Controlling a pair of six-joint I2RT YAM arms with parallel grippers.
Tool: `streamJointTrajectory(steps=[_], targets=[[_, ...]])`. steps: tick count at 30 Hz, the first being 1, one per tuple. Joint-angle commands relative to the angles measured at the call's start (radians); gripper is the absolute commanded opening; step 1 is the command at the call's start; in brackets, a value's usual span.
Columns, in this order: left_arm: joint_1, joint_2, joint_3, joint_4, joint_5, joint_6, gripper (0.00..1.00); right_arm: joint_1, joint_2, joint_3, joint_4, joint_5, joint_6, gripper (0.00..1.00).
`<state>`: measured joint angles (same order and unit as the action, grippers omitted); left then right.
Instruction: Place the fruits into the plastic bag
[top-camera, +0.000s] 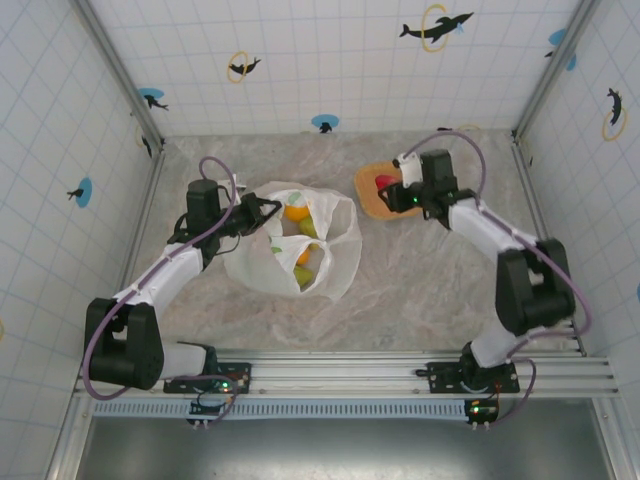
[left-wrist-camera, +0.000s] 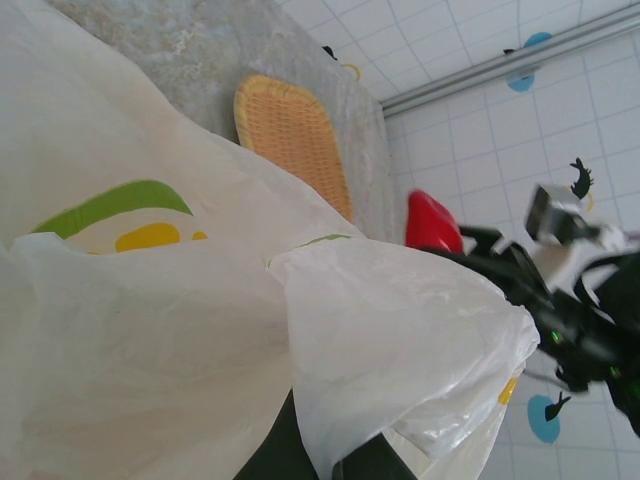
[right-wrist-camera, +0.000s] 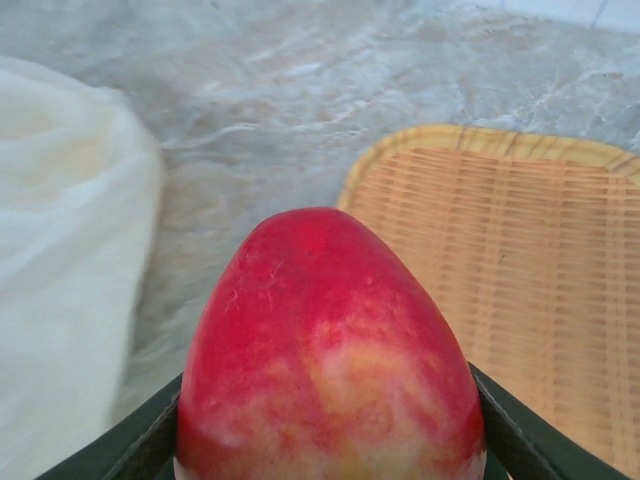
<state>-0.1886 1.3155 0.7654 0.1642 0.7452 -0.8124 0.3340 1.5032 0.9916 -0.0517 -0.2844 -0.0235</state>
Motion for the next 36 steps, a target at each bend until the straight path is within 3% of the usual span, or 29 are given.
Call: streamJointTrajectory(steps=[1,9,14,20,27,36], targets=[[0.010,-0.007,0.008,0.001,0.013,-0.002,0.00,0.059,-0.136,-0.130,0.068,-0.036,0.071,0.57],[0.009,-0.005,0.006,0.001,0.010,-0.002,0.00,0.240,-0.358,-0.288,-0.073,0.005,0.013,0.57],[0.011,-0.005,0.005,0.001,0.007,-0.002,0.00,0.321,-0.371,-0.374,-0.029,-0.012,0.002,0.57],[0.010,-0.005,0.005,0.003,0.012,-0.007,0.00,0.405,-0.241,-0.369,0.178,-0.026,0.044,0.57],[0.010,-0.011,0.004,0.019,0.031,-0.016,0.00,0.492,-0.016,-0.277,0.457,0.094,0.143,0.58],[-0.006,-0.037,-0.005,0.066,0.061,-0.028,0.00,0.566,0.168,-0.153,0.696,0.145,0.266,0.58]])
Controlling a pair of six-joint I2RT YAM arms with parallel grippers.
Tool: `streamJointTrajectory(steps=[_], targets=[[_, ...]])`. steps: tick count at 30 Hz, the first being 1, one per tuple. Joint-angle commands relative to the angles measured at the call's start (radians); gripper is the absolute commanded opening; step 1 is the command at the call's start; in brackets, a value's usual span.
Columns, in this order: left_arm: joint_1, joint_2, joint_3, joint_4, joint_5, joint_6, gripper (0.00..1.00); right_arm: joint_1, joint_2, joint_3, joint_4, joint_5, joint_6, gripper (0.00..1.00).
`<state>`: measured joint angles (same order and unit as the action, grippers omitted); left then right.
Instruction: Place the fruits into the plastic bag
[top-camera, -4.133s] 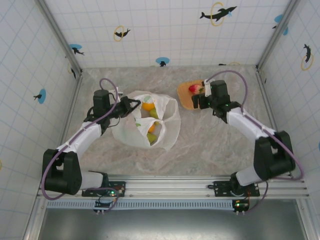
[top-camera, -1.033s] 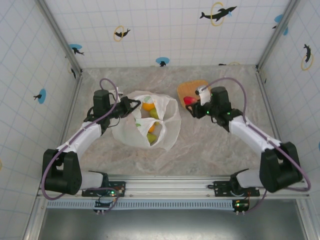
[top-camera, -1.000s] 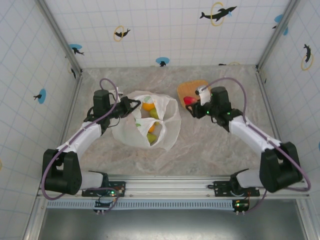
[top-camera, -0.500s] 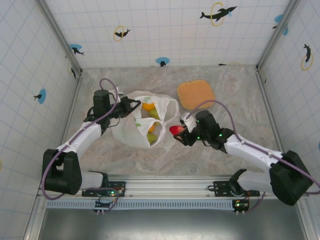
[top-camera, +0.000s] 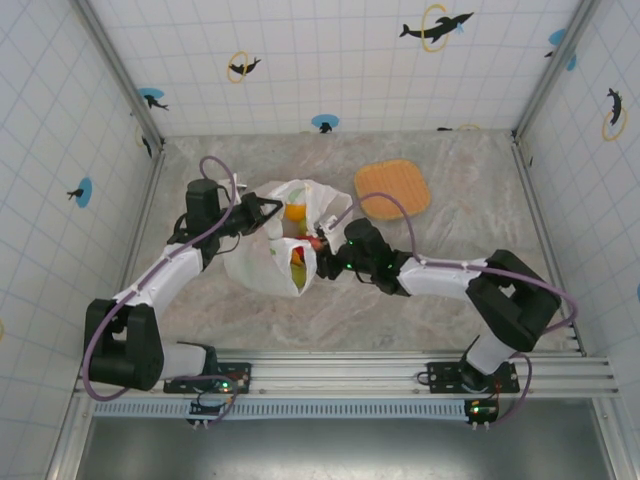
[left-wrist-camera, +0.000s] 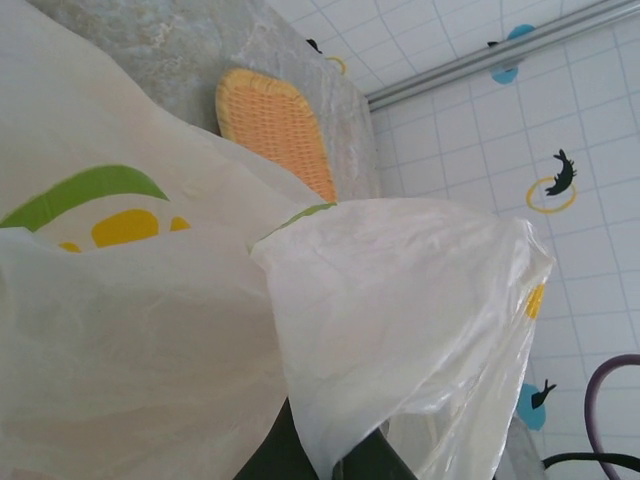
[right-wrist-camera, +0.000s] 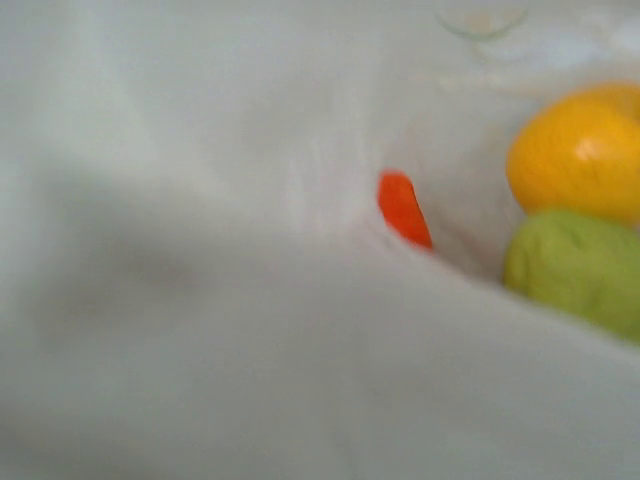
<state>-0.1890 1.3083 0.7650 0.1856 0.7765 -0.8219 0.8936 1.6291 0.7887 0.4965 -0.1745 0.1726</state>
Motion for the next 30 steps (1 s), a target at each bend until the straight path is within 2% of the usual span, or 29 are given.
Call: streamJointTrajectory(steps=[1,19,30], targets=[[-0.006,-0.031,-0.003,0.047,0.032,-0.021,0.00,0.007,0.058,0.062,0.157,0.035,0.085,0.58],[-0.015,-0.058,-0.013,0.081,0.042,-0.029,0.00,0.063,0.306,0.292,0.152,0.062,0.220,0.62],[-0.015,-0.060,-0.014,0.076,0.031,-0.025,0.00,0.082,0.439,0.419,0.186,0.031,0.306,0.63]])
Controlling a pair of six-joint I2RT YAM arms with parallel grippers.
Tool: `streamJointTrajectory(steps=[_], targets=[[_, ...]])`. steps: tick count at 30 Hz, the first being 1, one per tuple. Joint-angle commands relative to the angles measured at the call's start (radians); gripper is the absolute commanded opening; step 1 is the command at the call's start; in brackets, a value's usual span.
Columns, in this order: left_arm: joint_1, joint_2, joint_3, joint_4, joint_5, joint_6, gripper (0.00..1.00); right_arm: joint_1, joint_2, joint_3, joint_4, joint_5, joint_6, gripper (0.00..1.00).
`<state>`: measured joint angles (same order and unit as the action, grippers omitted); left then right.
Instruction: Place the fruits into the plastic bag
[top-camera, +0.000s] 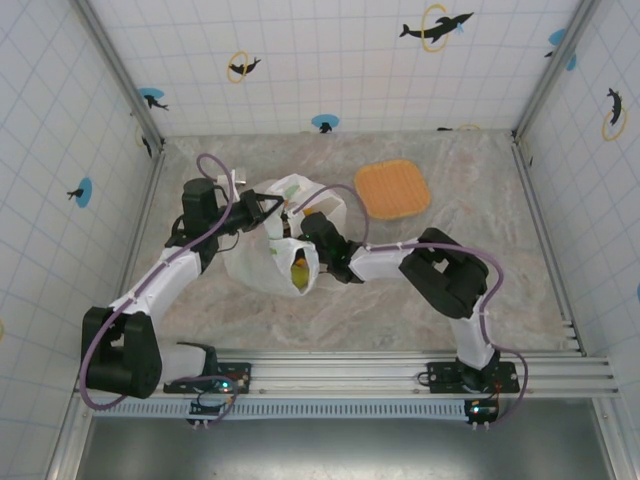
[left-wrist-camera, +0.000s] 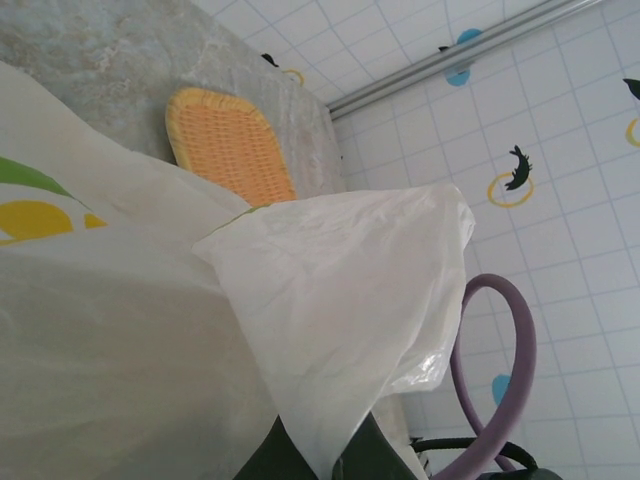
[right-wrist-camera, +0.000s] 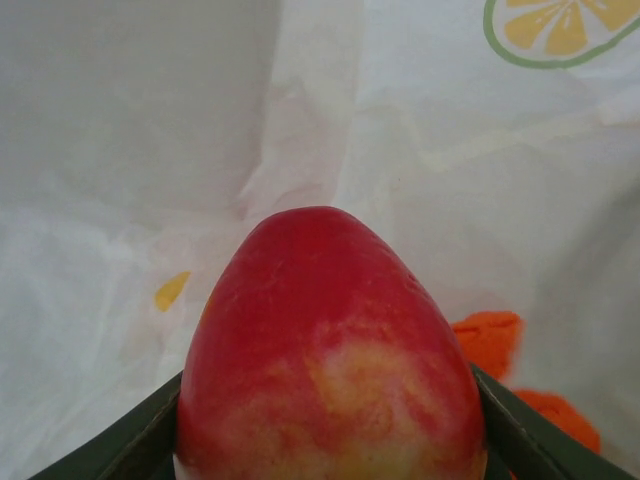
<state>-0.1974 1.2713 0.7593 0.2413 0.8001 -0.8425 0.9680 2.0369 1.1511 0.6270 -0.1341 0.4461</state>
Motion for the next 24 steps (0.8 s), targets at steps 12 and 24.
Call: streamJointTrajectory(steps=[12,24], targets=[[-0.007,-0.020,-0.007,0.013,0.002,-0.001,0.00,-0.004,0.071,0.111,0.030,-0.032,0.062,0.74],[-0.006,-0.013,-0.006,0.005,-0.002,0.002,0.00,-0.021,-0.017,0.034,0.030,-0.033,0.031,0.85]])
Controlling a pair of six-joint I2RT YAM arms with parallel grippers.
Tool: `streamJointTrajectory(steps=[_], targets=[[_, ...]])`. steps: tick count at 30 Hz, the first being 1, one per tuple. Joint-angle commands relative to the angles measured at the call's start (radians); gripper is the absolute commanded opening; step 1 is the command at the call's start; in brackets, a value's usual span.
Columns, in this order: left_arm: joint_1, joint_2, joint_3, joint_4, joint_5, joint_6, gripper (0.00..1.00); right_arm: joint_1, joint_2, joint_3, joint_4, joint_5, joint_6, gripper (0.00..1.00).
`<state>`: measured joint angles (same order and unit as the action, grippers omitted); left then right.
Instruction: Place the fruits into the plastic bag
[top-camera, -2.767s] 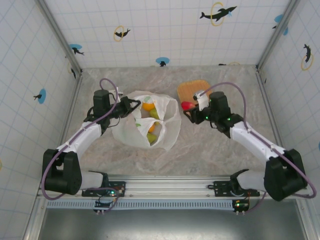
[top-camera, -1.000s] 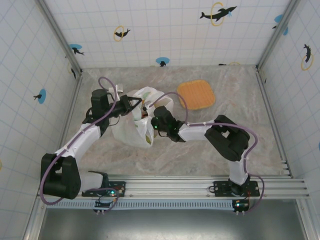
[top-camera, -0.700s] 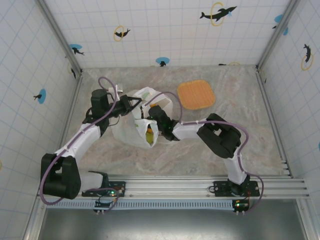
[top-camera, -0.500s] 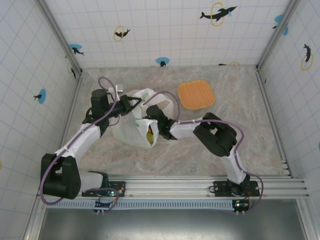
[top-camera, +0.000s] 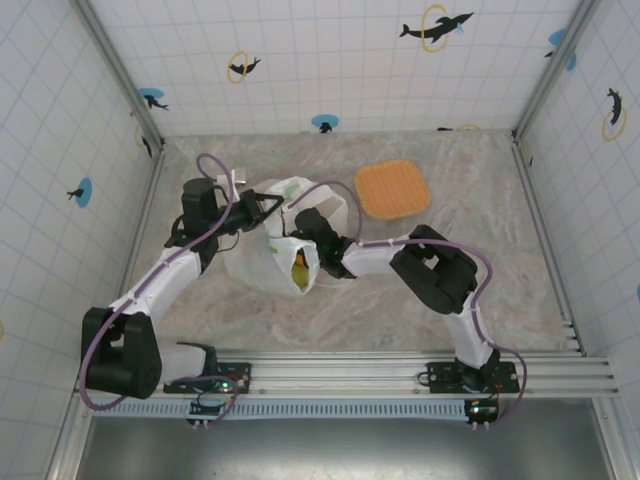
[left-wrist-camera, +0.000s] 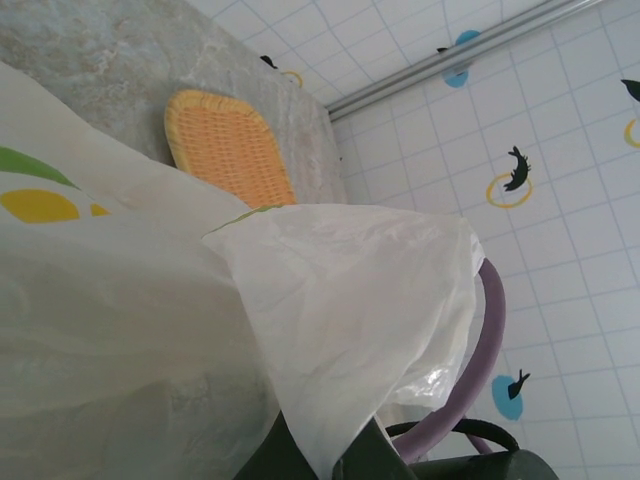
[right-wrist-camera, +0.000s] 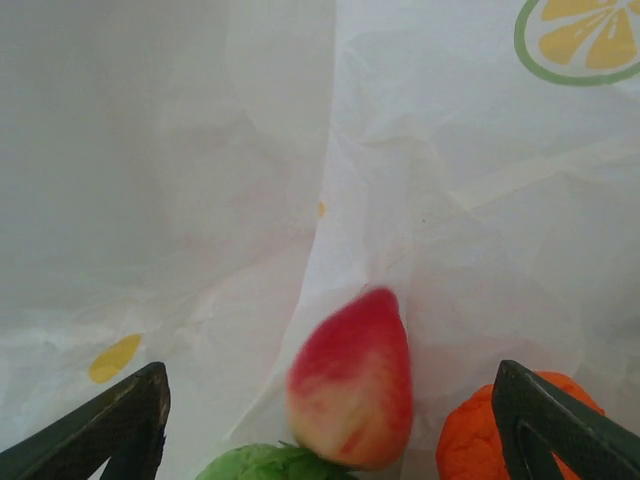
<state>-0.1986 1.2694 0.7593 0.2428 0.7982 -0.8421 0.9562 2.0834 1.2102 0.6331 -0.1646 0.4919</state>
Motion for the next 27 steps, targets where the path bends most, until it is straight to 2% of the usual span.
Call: streamJointTrajectory(steps=[1,11,27], targets=[[-0.005,-0.011,-0.006,0.003,-0.001,0.001,0.00,-0.012,-0.074,-0.035,0.025,-0.002,-0.016,0.85],[-0.005,-0.010,-0.004,-0.001,-0.006,0.006,0.00,-0.036,-0.171,-0.134,-0.008,-0.015,-0.063,0.84],[-0.005,-0.010,-0.002,-0.023,-0.026,0.021,0.00,-0.079,-0.462,-0.393,-0.225,-0.034,-0.305,0.83]])
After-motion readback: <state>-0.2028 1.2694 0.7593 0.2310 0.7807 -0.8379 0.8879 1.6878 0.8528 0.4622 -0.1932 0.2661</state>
